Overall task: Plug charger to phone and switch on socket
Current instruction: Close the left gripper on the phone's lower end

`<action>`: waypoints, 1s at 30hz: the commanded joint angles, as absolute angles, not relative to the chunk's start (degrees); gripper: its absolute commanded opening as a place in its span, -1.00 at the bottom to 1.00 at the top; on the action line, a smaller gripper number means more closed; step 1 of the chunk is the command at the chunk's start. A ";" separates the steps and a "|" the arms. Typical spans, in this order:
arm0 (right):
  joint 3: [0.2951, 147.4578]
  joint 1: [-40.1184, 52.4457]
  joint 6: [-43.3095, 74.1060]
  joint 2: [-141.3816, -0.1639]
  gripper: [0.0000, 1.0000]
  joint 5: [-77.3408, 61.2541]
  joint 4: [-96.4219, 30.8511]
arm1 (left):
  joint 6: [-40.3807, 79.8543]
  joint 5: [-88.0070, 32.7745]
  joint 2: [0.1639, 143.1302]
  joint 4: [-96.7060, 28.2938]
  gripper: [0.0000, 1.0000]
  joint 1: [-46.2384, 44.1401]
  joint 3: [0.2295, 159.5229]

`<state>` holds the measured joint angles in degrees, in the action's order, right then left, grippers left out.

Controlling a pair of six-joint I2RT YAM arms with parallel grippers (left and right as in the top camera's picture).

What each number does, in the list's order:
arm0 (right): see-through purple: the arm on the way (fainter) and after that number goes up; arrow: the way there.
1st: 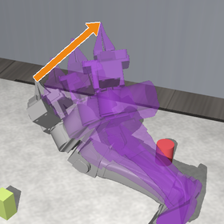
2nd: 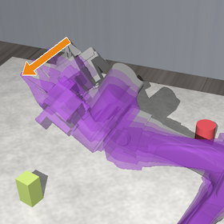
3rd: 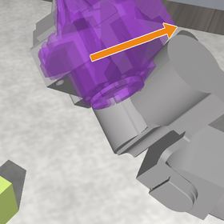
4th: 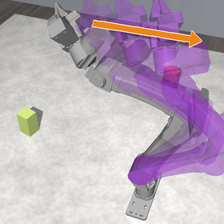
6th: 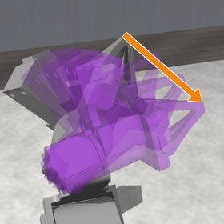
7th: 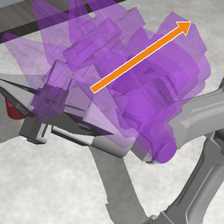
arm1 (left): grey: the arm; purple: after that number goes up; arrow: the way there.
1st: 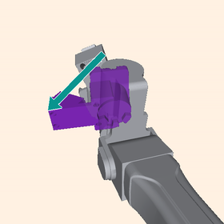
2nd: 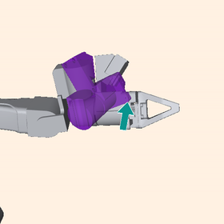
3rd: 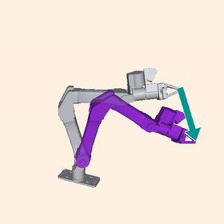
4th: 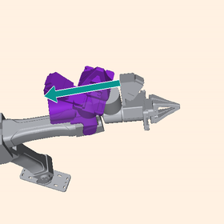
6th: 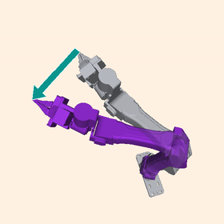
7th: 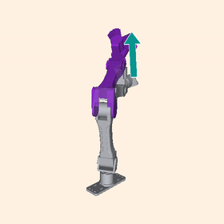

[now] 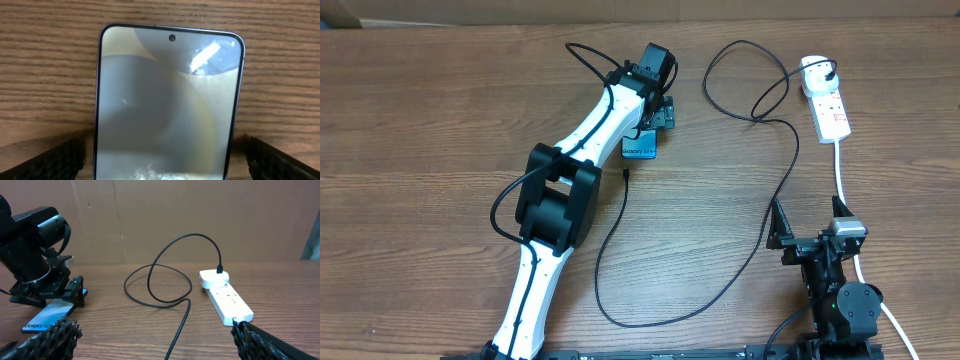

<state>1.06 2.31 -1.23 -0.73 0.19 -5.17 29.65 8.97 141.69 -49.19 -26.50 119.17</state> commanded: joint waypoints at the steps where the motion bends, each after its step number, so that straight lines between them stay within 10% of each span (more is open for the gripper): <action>1: 0.45 2.61 -0.84 -0.27 1.00 -0.08 -4.84 | 30.22 9.63 143.17 -48.93 1.00 -25.80 118.19; 30: 0.45 2.61 -0.84 -0.27 1.00 -0.08 -4.84 | 29.52 7.01 143.15 -49.65 1.00 -25.80 117.75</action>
